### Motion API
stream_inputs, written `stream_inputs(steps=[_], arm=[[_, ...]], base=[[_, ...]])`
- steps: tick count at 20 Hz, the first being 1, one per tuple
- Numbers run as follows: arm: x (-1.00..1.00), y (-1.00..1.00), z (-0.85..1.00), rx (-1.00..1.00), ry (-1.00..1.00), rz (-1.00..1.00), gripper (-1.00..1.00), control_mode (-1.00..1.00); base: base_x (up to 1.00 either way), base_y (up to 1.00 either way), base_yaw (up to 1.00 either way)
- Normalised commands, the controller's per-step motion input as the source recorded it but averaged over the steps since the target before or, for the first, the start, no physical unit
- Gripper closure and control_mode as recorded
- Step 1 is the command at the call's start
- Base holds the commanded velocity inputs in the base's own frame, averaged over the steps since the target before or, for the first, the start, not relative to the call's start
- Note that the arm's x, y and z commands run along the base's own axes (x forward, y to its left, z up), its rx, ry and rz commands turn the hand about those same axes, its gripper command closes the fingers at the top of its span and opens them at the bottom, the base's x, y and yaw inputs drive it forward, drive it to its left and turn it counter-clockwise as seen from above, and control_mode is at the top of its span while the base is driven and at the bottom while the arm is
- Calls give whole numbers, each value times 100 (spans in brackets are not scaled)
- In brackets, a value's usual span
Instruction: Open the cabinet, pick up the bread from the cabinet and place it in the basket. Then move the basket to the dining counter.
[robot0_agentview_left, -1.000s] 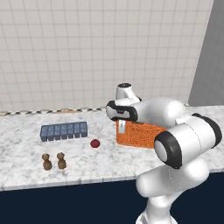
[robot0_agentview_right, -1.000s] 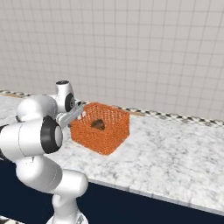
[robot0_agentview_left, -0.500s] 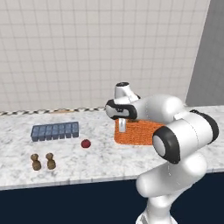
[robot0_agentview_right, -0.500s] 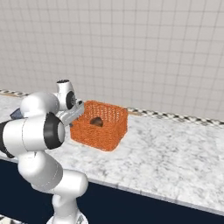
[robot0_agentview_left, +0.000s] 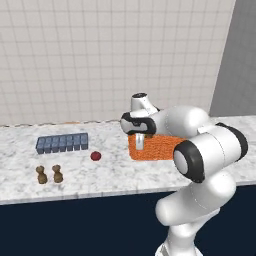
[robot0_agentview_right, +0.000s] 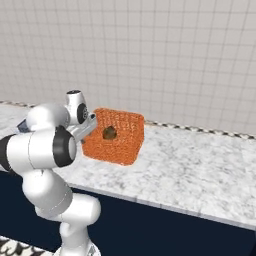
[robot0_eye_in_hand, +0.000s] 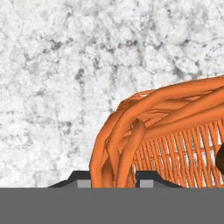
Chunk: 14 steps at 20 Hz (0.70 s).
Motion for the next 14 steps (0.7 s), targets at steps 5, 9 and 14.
stream_inputs(steps=[5, 9, 14], arm=[[0, 0, 0, 0, 0, 0, 100, 100], [0, 0, 0, 0, 0, 0, 100, 100], [0, 0, 0, 0, 0, 0, 100, 100]], base=[[-52, -9, -4], [17, -2, -3], [21, -5, 0]])
